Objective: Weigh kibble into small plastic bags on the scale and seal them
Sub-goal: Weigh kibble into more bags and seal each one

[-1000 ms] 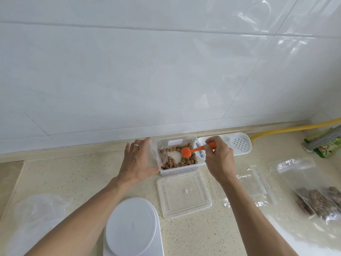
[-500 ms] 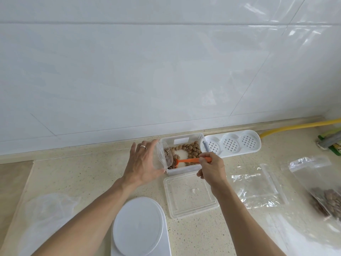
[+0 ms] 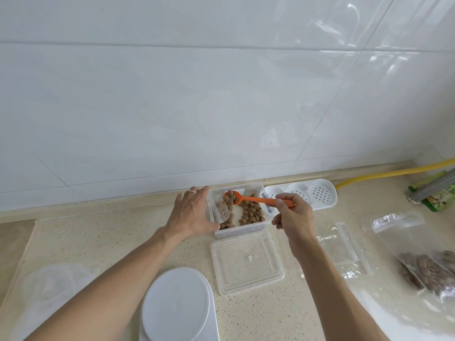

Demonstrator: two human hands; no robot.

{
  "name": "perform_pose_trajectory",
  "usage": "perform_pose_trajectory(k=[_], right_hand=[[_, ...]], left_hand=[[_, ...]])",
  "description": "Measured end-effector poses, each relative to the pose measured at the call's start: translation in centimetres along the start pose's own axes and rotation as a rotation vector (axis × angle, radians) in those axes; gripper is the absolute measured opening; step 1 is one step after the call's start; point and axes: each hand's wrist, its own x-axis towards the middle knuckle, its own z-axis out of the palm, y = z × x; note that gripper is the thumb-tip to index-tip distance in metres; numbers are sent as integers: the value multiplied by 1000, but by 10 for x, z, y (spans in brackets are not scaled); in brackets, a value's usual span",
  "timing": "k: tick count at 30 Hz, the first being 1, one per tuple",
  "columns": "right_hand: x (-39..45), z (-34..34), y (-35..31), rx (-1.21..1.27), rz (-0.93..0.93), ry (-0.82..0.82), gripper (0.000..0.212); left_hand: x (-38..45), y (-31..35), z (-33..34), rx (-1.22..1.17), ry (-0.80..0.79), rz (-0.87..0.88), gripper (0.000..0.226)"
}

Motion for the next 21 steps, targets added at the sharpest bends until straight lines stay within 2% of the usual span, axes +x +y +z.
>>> perform_pose_trajectory(k=[2,6,11,15,16,19,21], right_hand=[[-4,2,-9,-106,-102,-49,12],[-21,15,-25,-327,-336,-275,12],[-21,12,-31,-352,-456,-221,11],[-19,5,-32,-387,-450,-323,11],[-18,4,-31,-380,-468,-281,12],[-6,-1,-22,-273,-476,-10,15],[4,-6,-10,-293,-448,132,12]], left_hand=[[0,5,0,-91,0,21,93],[-3,15,1,-297,29,49,87],[-5,16,2,-350,63,44,88],[-3,15,5,-319,57,19,93],[-2,16,6,-303,67,17,92],[-3,15,8,-234,99,7,93],[-4,13,7,-183,107,7,93]])
